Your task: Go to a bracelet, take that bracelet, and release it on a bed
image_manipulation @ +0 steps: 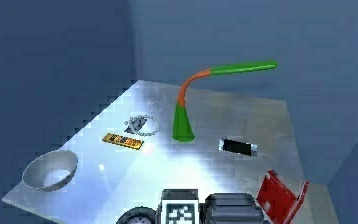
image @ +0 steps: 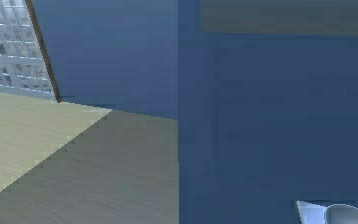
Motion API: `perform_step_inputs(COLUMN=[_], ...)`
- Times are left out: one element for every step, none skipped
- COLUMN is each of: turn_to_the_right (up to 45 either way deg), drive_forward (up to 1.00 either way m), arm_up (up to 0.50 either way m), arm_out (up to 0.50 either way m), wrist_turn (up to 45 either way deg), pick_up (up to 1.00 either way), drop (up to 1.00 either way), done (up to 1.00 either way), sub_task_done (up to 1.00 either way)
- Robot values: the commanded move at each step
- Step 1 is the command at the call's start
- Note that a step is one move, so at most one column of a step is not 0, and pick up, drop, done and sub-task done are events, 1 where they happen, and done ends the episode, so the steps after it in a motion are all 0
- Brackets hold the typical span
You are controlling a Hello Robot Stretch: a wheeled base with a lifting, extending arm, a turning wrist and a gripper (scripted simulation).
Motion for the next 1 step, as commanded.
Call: perform_step_inputs(turn_to_the_right=[0.0], drive_forward=[0.00], arm_up=[0.00], arm_out=[0.50], wrist_turn=[0.0], pick_up=[0.00], drop=[0.00], done=[0.00], sub_task_done=[0.00])
